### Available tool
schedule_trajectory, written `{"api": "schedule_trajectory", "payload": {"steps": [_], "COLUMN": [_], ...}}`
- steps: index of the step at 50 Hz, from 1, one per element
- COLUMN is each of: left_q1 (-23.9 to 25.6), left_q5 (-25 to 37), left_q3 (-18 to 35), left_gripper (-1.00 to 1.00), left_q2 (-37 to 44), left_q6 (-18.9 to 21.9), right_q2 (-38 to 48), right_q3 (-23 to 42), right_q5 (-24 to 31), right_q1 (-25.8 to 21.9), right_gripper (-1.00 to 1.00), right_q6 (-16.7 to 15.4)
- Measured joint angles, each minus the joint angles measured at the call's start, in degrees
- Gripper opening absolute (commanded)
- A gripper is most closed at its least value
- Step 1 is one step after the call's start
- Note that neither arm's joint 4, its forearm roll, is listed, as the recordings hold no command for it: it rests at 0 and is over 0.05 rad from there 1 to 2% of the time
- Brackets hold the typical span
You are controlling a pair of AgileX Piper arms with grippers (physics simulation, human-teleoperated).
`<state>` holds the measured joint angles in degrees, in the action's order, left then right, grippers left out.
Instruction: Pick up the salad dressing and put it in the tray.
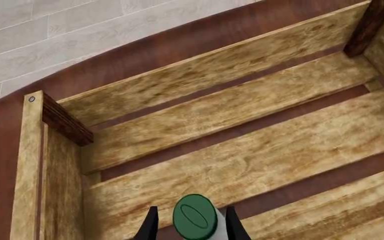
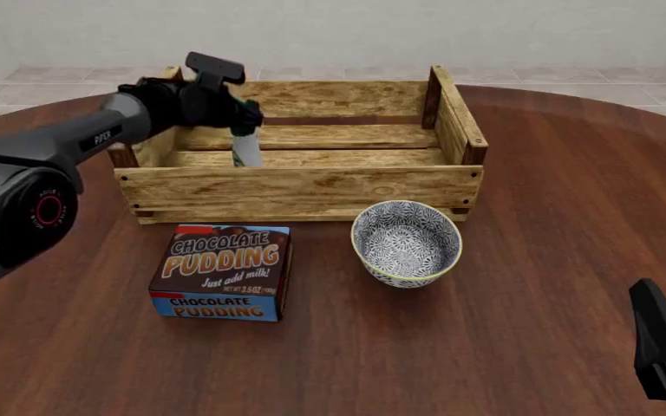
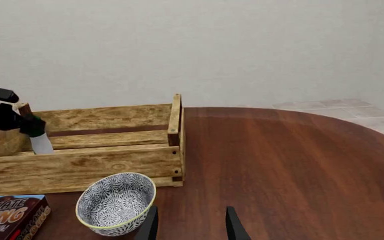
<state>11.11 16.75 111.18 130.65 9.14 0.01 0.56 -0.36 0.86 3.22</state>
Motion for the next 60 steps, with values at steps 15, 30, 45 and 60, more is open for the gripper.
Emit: {"api": "schedule_trajectory", "payload": {"steps": [15, 30, 45, 60], "left_q1": [0.54, 0.91, 1.16, 1.5], "left_q5": [1.55, 3.0, 4.66, 5.96], "left_q3": [1.13, 1.78, 2.22, 2.25], "left_gripper": [1.0, 1.0, 1.0, 1.0], "left_q2": [-1.86, -4.08, -7.17, -10.48], "left_q6": [-0.1, 0.08, 0.48, 0.75], "right_q2": [0.0, 0.0, 0.0, 0.0], "right_q3": [0.02, -0.11, -0.04, 0.02], "right_q5": [0.04, -0.01, 0.01, -0.05], "right_q1": [0.06, -0.01, -0.01, 0.13], "right_gripper": [1.0, 1.0, 1.0, 1.0], "right_q6": [-0.06, -0.18, -0.33, -0.4]}}
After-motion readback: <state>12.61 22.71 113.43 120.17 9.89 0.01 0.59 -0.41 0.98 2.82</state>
